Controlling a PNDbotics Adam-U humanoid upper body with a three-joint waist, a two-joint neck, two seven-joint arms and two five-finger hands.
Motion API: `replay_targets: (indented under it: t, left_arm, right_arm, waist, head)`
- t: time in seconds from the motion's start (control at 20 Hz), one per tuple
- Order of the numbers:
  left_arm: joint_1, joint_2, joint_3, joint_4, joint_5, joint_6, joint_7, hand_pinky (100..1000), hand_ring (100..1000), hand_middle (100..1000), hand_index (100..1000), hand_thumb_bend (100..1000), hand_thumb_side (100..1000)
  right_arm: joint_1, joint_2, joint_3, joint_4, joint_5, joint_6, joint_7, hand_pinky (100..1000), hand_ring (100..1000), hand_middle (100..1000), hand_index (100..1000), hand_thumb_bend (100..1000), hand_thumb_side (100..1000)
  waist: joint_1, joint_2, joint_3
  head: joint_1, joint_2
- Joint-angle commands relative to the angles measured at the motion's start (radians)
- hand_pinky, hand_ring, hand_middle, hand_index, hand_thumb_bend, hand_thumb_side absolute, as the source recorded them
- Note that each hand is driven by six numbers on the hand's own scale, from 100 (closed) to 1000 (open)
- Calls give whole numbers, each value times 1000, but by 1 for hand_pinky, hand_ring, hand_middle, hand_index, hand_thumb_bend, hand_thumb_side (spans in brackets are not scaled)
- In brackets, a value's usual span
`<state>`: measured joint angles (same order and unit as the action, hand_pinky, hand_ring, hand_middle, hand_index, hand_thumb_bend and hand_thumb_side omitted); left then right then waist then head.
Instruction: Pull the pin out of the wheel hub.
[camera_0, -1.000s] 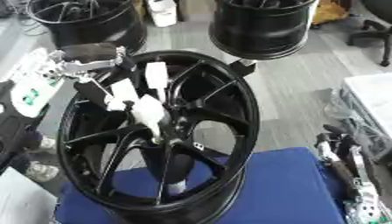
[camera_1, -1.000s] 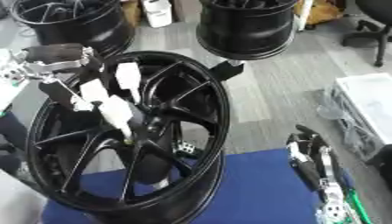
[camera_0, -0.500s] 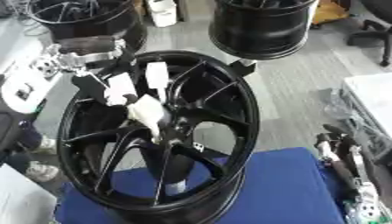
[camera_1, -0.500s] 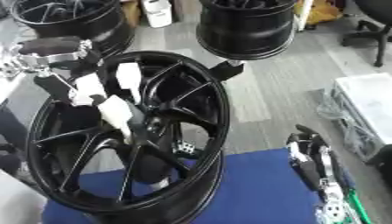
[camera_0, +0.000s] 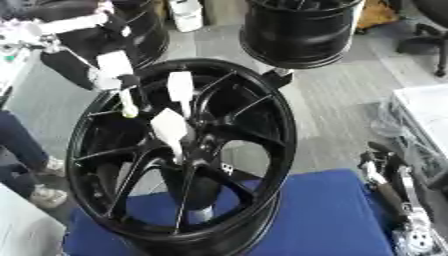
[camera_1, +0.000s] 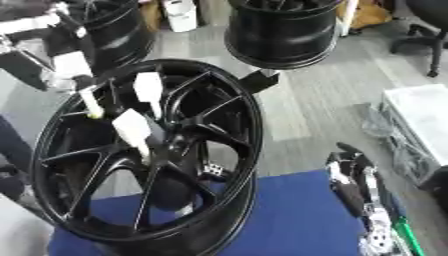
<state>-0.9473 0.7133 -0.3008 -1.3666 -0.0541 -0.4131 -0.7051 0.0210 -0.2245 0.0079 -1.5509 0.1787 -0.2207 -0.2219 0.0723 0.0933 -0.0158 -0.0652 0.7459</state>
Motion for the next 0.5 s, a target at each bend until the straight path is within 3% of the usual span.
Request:
replay_targets:
  t: [0.05,0.3,0.5]
  left_arm:
    - [13,142,91,-57,110,-109,-130,298,146,213,527,286,252]
    - [200,290,191,-84,150,-56,-65,300,146,213,527,260,282]
    - [353,324,246,-1,74,-29,-23,305,156,225,536,266,287]
  right_arm:
    - [1,-15,-11,-9,-5,0,-8,654,618,628,831,100,618]
    - [7,-15,-16,-9,-1,2,-13,654,618,628,831,100,621]
    - [8,-13,-19,-11,-1,2,-16,654,618,628,831,100,622]
  waist:
    - [-1,-19,8]
    - [-2,-20,20]
    - [-6,-18,22]
  head:
    - [-10,3]
    - [-15,4]
    - [-16,8]
